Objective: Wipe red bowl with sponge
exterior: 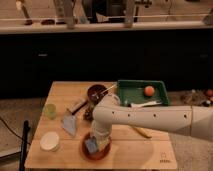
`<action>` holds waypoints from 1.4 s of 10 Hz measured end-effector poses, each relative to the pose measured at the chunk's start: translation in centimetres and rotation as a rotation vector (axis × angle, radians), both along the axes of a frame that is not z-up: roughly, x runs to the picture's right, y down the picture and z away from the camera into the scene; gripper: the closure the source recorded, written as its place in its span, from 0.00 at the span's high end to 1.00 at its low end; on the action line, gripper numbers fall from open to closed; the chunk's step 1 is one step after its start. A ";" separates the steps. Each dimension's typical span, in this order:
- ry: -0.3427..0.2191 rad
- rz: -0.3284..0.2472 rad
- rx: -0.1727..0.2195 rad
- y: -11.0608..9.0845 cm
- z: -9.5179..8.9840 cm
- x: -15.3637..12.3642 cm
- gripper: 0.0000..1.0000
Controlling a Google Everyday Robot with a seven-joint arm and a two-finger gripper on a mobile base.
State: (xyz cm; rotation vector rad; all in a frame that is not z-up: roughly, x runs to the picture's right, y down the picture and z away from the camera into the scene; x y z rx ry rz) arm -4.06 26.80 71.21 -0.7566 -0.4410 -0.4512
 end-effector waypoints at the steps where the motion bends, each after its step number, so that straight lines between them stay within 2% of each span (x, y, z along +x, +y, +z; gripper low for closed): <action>1: 0.002 0.001 0.001 -0.2 0.3 0.1 0.02; 5: -0.012 -0.014 0.006 -1.0 1.0 -0.5 0.02; 7: -0.050 -0.030 0.000 -0.9 1.0 -2.0 0.02; 10: -0.098 -0.056 -0.020 0.2 0.6 -3.5 0.02; 12: -0.132 -0.080 -0.037 1.5 -0.4 -4.1 0.02; 14: -0.140 -0.101 -0.054 3.2 -2.0 -3.5 0.02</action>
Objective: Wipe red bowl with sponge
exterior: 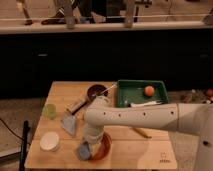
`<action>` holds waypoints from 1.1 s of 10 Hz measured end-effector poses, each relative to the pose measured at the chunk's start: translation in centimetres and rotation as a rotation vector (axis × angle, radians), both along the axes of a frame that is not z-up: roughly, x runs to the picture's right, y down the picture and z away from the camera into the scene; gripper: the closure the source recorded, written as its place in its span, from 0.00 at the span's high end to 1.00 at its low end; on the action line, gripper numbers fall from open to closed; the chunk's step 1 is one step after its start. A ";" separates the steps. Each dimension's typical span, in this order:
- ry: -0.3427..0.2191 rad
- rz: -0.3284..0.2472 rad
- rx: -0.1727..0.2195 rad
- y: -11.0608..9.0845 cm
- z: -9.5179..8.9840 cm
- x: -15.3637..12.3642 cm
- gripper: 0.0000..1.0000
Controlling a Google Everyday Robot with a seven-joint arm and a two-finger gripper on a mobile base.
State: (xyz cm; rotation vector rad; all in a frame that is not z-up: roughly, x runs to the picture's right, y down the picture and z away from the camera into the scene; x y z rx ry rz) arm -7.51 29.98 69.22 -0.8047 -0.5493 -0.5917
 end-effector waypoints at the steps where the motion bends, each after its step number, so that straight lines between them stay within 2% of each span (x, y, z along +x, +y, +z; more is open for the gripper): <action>1: 0.007 0.000 -0.005 0.5 -0.3 0.7 0.02; 4: 0.054 0.023 -0.004 0.6 -0.2 4.2 0.02; 6: 0.081 0.037 0.010 -0.4 0.9 5.1 0.02; 9: 0.095 0.039 0.032 -2.4 2.8 4.4 0.02; 11: 0.075 0.027 0.032 -2.8 3.5 2.6 0.02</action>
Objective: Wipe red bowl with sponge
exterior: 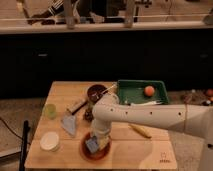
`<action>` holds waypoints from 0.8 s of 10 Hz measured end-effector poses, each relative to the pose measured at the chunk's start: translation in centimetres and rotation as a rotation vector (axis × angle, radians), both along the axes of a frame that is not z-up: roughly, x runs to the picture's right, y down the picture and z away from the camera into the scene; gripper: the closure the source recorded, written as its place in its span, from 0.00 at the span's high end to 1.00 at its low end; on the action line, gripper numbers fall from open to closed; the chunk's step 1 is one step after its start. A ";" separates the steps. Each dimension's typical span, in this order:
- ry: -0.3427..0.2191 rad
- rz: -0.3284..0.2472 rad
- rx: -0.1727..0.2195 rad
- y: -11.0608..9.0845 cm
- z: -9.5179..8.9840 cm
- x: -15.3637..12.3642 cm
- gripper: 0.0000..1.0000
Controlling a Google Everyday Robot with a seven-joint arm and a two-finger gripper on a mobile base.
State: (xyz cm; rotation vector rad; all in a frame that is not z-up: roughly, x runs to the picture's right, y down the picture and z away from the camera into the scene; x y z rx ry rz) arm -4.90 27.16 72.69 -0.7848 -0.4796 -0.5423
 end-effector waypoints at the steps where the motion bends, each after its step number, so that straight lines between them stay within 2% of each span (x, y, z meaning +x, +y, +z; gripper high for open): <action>1: -0.010 -0.005 -0.003 0.1 0.1 -0.5 0.02; 3: -0.056 -0.033 -0.013 0.6 0.0 -2.5 0.02; 6: -0.106 -0.062 -0.028 2.1 -1.3 -3.7 0.02; 8: -0.117 -0.072 -0.039 3.4 -2.6 -3.0 0.02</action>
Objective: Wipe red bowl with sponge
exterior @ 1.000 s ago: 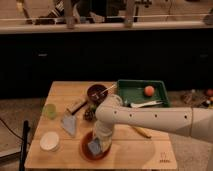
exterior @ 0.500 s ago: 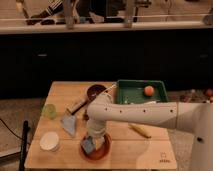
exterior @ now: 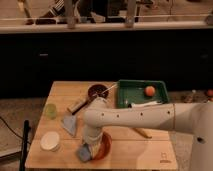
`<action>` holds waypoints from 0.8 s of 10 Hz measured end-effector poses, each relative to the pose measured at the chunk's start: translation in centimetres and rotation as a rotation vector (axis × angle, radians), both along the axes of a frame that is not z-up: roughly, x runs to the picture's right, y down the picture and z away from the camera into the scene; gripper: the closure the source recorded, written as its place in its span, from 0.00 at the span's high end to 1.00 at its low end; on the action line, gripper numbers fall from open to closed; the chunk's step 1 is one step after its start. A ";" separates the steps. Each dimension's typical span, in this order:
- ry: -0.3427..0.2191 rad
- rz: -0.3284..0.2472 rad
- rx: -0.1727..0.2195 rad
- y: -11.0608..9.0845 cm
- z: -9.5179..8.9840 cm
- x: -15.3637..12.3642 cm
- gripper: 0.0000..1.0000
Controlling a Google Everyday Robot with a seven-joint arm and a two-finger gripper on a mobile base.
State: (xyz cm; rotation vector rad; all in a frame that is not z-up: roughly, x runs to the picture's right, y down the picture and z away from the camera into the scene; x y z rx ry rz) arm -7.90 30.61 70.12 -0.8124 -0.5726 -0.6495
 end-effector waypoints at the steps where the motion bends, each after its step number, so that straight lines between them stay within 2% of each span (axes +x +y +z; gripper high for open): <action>1: 0.005 -0.001 -0.006 0.6 -0.5 1.2 0.02; 2: 0.006 -0.001 -0.007 0.7 -0.5 1.4 0.02; 4: 0.040 0.023 -0.008 0.6 -0.5 3.9 0.02; 8: 0.076 0.045 0.013 -1.2 0.9 5.0 0.02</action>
